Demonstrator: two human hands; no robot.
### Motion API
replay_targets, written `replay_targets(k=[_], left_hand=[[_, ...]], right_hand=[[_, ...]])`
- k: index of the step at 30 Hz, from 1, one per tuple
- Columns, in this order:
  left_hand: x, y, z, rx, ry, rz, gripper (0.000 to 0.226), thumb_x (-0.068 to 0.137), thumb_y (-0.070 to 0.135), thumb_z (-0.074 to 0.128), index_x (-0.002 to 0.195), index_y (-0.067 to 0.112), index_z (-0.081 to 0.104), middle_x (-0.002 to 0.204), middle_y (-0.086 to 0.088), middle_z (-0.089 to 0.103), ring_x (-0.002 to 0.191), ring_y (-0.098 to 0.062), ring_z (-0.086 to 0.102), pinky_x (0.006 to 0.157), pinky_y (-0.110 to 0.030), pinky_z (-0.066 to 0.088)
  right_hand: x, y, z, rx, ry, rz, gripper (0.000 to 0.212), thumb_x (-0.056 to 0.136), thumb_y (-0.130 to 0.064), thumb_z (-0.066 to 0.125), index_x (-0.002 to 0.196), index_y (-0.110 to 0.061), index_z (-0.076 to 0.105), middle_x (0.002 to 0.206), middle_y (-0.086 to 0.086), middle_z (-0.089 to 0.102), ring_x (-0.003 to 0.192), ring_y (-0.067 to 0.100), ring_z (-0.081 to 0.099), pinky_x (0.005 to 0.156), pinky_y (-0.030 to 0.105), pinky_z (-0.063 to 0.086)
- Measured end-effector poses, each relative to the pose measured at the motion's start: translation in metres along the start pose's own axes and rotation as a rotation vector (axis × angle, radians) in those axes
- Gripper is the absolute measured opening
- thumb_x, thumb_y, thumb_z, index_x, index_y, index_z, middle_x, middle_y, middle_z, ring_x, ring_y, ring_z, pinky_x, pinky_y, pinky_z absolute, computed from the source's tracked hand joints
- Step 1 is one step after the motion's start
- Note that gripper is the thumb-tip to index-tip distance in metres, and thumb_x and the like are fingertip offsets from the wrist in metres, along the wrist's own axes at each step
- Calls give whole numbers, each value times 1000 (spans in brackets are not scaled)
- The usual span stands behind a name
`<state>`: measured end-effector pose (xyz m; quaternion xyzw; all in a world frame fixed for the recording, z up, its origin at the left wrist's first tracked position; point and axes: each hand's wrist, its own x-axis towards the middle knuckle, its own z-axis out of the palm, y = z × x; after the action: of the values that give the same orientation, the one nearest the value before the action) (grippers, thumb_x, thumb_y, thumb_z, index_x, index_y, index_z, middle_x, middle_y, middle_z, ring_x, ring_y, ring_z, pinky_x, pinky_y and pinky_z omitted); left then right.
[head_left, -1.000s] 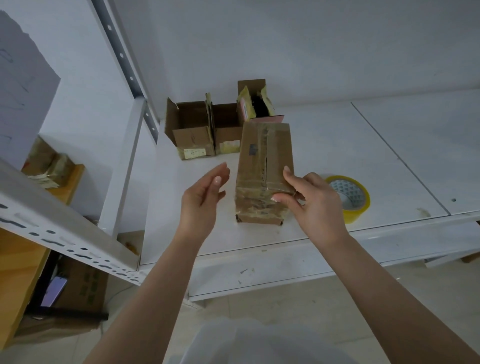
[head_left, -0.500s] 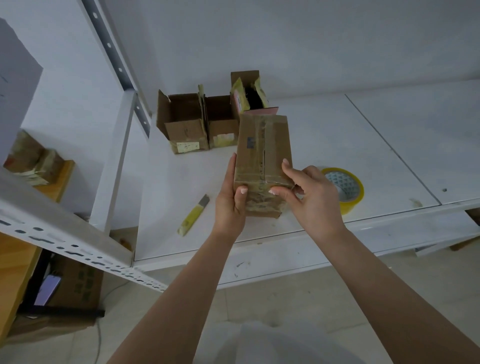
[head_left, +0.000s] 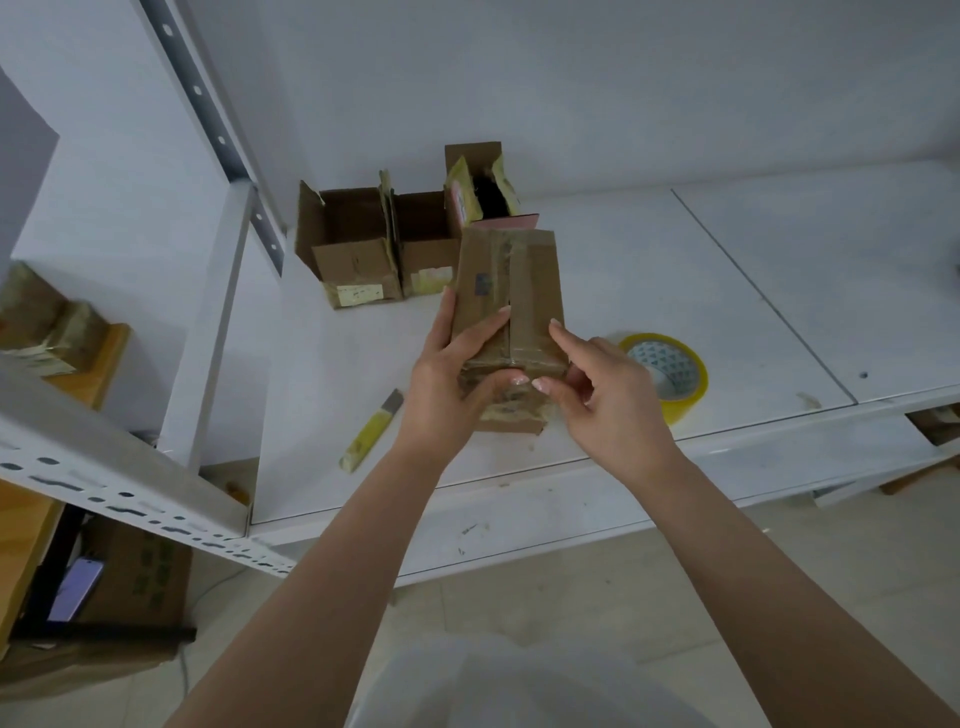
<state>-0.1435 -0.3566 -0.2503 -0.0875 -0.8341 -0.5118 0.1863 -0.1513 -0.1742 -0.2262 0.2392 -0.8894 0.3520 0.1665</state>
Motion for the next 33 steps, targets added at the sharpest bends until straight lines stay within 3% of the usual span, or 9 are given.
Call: replay_targets(k=[2,6,10,14,17,23,28,30,33], left_hand=[[2,1,-2,4,-1,-21,58,81,26,74,135,20,55,159,-16,21,132,26,11,111,-19,34],[2,3,-2,23,-15,-8,57,80,22,76,134,22,56,159,-16,21,128,30,12,107,-10,33],[3,4,-3,-10,-9,-38,57,80,20,77,133,22,57,159,-14,20,131,22,18,108,-12,34],[3,5,-7,-34,-33,-38,56,80,21,76,133,19,57,158,-15,22,143,2,16,107,-9,33],[2,5,-9,-45,-76,-11,54,85,28,68,136,15,55,159,-17,19,140,14,10,111,-20,35],[4,0,-4,-5,-22,9,49,89,29,58,133,10,56,157,-23,22,130,28,12,111,-26,36],[6,8,-11,27,-80,9,51,88,35,61,134,14,57,157,-14,24,131,26,15,108,-23,39],[12,17,-16,83,-69,-16,58,91,54,55,136,17,56,157,-6,26,137,16,19,109,-27,40],[31,39,-14,317,-16,-163,82,84,76,32,148,26,38,160,-5,21,148,-19,19,112,-45,37]], right_hand=[[-2,3,-4,67,-41,-3,54,88,-9,69,139,-5,50,81,6,60,71,19,57,69,36,52],[1,15,-17,147,-129,-103,54,84,2,69,135,-9,55,85,4,66,78,16,63,79,22,52],[11,19,-12,70,-87,-99,47,82,-17,76,127,-14,63,76,5,63,66,21,58,68,41,53],[6,24,0,45,-101,-137,50,94,-20,62,141,-18,46,72,10,60,61,27,54,59,46,51],[4,27,3,58,-108,-139,51,98,-26,53,145,-24,33,72,7,55,62,25,50,58,45,49],[6,20,11,71,-6,-182,41,94,-10,54,135,-5,53,64,1,44,55,15,42,52,30,43],[7,23,3,159,-114,-103,43,99,-28,50,142,-23,45,67,-1,54,60,20,50,58,44,50],[9,27,-6,231,-160,-20,50,99,-44,41,148,-33,32,65,0,57,61,20,56,62,44,52],[12,37,-15,351,-1,162,54,100,-42,40,150,-25,31,68,-4,64,62,8,61,65,29,53]])
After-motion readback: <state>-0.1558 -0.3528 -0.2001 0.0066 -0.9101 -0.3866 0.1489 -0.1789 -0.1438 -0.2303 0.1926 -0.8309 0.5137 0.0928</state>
